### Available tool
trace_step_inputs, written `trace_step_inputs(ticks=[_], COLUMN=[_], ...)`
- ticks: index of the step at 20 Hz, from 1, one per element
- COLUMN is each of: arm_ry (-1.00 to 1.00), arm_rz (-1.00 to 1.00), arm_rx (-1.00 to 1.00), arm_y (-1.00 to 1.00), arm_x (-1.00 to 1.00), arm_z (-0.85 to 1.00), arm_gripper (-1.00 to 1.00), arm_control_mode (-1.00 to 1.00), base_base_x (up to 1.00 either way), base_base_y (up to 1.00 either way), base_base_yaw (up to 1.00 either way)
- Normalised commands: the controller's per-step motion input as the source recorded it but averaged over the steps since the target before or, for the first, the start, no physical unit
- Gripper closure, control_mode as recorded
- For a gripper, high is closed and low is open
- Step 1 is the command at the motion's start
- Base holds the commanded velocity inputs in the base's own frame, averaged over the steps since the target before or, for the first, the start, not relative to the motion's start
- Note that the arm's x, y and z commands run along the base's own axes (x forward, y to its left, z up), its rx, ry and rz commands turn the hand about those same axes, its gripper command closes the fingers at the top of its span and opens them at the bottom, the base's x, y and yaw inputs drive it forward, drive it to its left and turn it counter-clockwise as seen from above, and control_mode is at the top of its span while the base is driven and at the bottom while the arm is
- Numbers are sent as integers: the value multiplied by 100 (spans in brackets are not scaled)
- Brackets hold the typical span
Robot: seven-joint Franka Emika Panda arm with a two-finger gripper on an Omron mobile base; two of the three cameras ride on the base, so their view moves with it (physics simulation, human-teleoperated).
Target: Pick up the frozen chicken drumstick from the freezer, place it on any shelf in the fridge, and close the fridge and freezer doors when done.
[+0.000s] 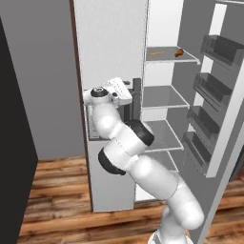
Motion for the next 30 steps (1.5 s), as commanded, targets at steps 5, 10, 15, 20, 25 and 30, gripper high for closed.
trace_step_inputs(ticks=[5,10,15,20,25,30], arm_ry=[-7,-1,0,0,0,0], arm_rz=[0,1,10,13,16,20], arm_rx=[0,5,13,18,24,27], arm_y=[16,9,0,-15,-41,-58], arm_x=[-69,-100,-100,-100,-100,-100], arm_z=[95,74,14,0,0,0], arm_gripper=[-100,-100,-100,-100,-100,-100], arm_control_mode=[-100,-100,-100,-100,-100,-100], base_base_x=[0,0,0,0,0,0], base_base_y=[0,0,0,0,0,0], base_base_yaw=[0,0,0,0,0,0])
